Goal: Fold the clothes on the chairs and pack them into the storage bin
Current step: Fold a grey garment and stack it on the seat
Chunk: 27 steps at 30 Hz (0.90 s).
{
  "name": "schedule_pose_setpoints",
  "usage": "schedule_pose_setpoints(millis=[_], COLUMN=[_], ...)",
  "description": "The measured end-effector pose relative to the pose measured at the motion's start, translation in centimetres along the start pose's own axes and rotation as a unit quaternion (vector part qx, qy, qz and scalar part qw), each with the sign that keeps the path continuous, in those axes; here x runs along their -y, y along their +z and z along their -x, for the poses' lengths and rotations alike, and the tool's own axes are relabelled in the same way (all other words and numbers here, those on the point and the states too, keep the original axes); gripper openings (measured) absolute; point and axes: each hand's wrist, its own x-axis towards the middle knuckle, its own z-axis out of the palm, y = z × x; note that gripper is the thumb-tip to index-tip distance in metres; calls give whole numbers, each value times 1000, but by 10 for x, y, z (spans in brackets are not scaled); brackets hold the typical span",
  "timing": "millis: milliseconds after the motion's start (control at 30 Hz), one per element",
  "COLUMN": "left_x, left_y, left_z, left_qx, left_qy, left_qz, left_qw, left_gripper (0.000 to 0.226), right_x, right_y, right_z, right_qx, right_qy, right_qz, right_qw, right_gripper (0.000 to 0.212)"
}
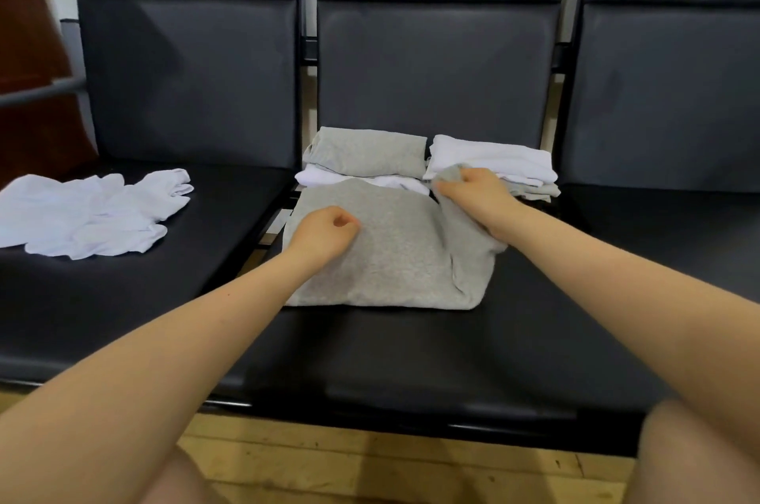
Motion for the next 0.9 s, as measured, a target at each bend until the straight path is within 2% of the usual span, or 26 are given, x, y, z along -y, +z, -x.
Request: schedule_pose_setpoints(millis=[100,167,200,267,367,433,533,600,700,800,900], left_x=[3,2,1,-2,-15,-25,-40,-47,-53,-49,-46], left_y=[2,5,7,12,22,31,44,50,57,60,64], left_z=[-3,-5,-5,-7,-8,-7,-4,-6,-14,-27,-38], left_qx=[-17,-22,-25,-26,-37,-25,-36,-63,-83,-72,-41], left_qy=[11,22,30,44,34,31,42,62,105,96,87], left_qz=[-17,-43,-54,-73,-83,-101,-119,-104,-117,-134,-123], left_qw=[1000,999,998,996,995,994,991,991,984,984,988], left_gripper=[20,28,31,37,47,50,34,36,40,42,18], right_x=[12,9,5,-9,-36,-51,-63,-66,-69,-70,-72], right_y=[21,23,22,16,4,-1,-5,-6,-9,-12,-14], right_z=[4,6,6,6,7,7,6,5,5,7,8], right_qx=[166,213,199,122,26,0,21,55,89,114,125], right_qy=[28,47,46,39,26,45,126,168,167,155,151], right_qz=[9,-53,-80,-100,-59,-19,-25,-66,-81,-83,-86], right_qw=[986,974,976,987,998,999,992,982,979,978,977], right_gripper=[35,32,27,21,20,19,12,15,16,14,17])
